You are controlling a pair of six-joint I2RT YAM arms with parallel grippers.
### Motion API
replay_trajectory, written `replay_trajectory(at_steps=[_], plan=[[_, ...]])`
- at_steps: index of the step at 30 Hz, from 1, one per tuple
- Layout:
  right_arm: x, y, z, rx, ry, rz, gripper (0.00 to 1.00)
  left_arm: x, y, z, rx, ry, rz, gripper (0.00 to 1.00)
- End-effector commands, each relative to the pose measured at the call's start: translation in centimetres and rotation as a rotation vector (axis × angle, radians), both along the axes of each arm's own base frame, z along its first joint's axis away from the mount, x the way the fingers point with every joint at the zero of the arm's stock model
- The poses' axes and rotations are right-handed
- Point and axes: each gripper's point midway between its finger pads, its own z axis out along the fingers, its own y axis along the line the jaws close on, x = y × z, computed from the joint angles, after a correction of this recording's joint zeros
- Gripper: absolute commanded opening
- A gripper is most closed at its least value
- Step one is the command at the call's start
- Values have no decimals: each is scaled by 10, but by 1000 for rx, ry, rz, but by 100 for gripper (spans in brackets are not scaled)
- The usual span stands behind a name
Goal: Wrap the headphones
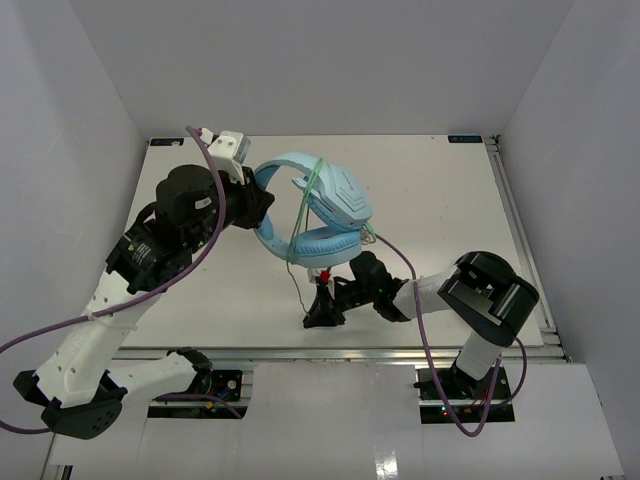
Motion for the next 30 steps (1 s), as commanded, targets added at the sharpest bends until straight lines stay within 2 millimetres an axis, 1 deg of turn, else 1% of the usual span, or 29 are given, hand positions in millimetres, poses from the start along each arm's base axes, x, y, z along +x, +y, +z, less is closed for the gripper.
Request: replay_trajectory(at_steps=[1,3,5,8,9,11,13,15,16,17,18,19,21,22,24,26,28,30], plan=[[13,4,2,7,-55,-55,8,-12,1,45,-140,-96,-21,0],[17,4,2,4,-60,-77,8,-13,1,43,-138,-94,-27,0],[26,3,3,-4,-53,-123,8,-20,-6,44,-142,-95,-82,0],[45,-3,6,-21,-37,-193,8,-40,-27,43,-146,-82,-255,0],[61,-9,11,-26,-27,-245,8,-50,-33,39,-132,-62,-323,0],[86,-23,22,-27,-17,-340,8,-55,-31,29,-88,-37,-345,0],[114,-44,39,-6,13,-450,8,-55,-17,18,-29,-22,-297,0],[136,-63,53,2,48,-538,8,-49,1,7,38,-11,-211,0],[147,-71,58,-9,60,-579,8,-49,4,4,57,-7,-202,0],[148,-75,55,-32,82,-595,8,-50,5,2,64,-2,-205,0],[156,-80,59,-43,93,-619,8,-52,3,0,69,-1,-224,0],[169,-88,69,-42,93,-657,8,-55,1,-2,78,-2,-249,0],[181,-96,83,-39,97,-688,8,-55,2,-10,109,6,-264,0],[182,-101,87,-49,100,-698,8,-52,5,-17,137,11,-250,0],[195,-107,106,-50,66,-748,8,-43,13,-41,238,34,-225,0],[204,-113,127,-63,45,-778,8,-38,17,-66,319,64,-225,0],[210,-118,142,-87,23,-800,8,-35,17,-82,369,72,-246,0],[212,-121,165,-111,-3,-809,8,-31,20,-99,425,80,-246,0]])
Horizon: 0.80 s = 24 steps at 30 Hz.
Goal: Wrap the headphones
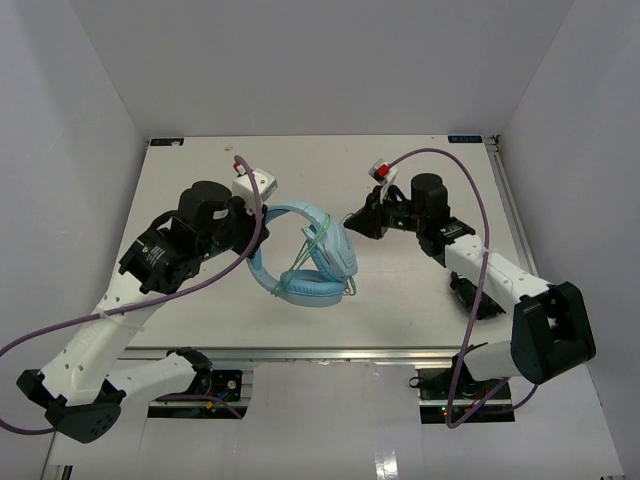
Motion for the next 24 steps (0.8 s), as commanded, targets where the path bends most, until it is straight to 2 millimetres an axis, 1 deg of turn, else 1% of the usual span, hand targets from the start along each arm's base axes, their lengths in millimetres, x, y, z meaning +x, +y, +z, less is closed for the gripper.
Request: replay_trajectory(at_steps=[1,3,5,7,9,13,17,20,24], plan=[[19,-27,36,-115,-6,-134,8,-2,10,-27,117,-8,-39,0],[22,-32,44,-142,-10,-156,8,3,15,-35,159,-12,-19,0],[20,-35,50,-167,-9,-154,8,12,23,-45,233,-26,35,0],[19,-34,57,-176,-13,-140,8,18,25,-61,309,-13,51,0],[15,-32,55,-198,2,-121,8,27,26,-73,387,-11,84,0],[13,-29,51,-222,9,-113,8,46,20,-91,514,-37,135,0],[9,-24,52,-247,7,-111,8,55,19,-100,610,-87,164,0],[1,-16,54,-252,6,-89,8,60,18,-97,629,-141,196,0],[-12,-2,52,-285,-2,-60,8,64,21,-98,642,-167,231,0]])
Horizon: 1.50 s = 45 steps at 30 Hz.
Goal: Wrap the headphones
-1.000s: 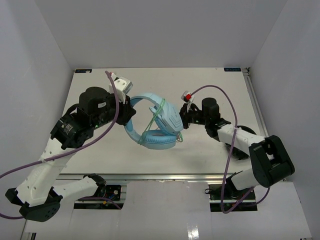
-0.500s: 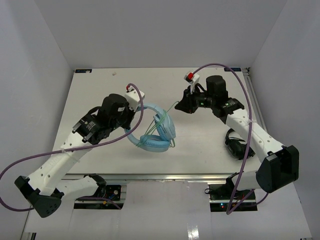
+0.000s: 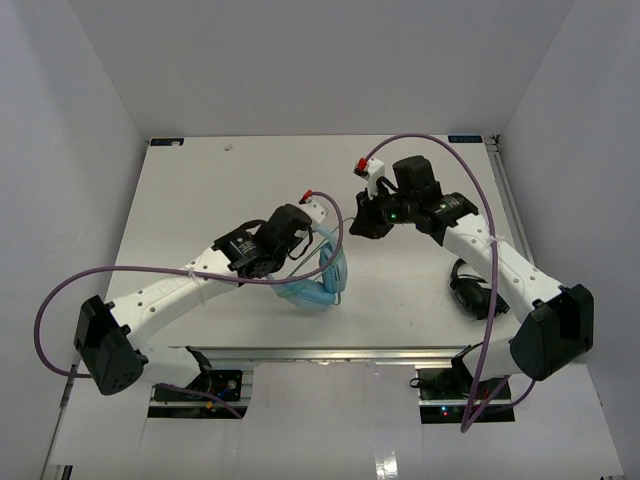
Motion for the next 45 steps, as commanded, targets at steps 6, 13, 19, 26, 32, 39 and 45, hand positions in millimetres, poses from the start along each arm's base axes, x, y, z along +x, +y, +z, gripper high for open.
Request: replay_trajectory(at_steps=[6,13,19,26,32,39,45], plan=[[-12,18,31,-7,-126,5,8,10,26,13,59,-112,135,0],[-46,26,30,39,-78,69,8,13,30,21,23,-139,217,0],[-76,53,49,161,-27,143,8,17,33,17,25,-147,298,0],[-88,71,63,326,26,89,8,16,25,17,-114,-146,403,0],[-77,76,57,422,48,-36,8,10,7,22,-291,-95,420,0],[-92,101,63,484,57,-2,8,6,1,13,-363,-62,448,0],[-85,110,67,475,36,-42,8,5,3,4,-346,-58,461,0]])
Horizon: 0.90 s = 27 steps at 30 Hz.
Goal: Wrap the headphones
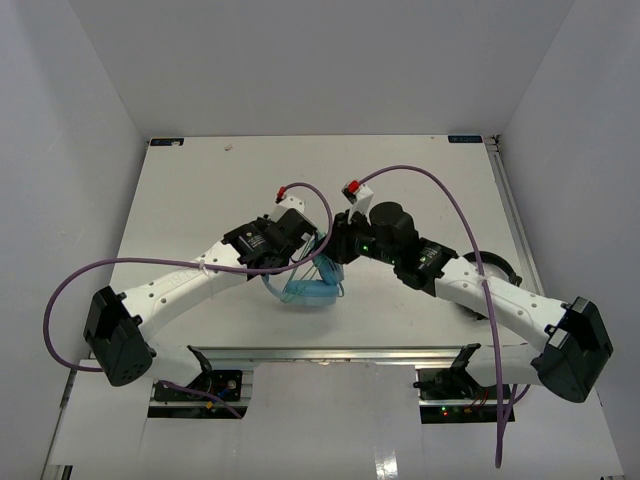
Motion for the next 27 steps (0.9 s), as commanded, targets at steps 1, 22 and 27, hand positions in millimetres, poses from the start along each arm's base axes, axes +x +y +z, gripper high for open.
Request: replay_trajectory(at_steps=[1,22,27], plan=[[-24,32,52,143,-44,114,8,20,-21,22,-208,-133,84,0],[-22,51,8,27,-17,-65,8,16,-31,53,-435,-168,146,0],[-16,48,-5,-11,-37,-144,8,9,-45,65,-584,-171,110,0]])
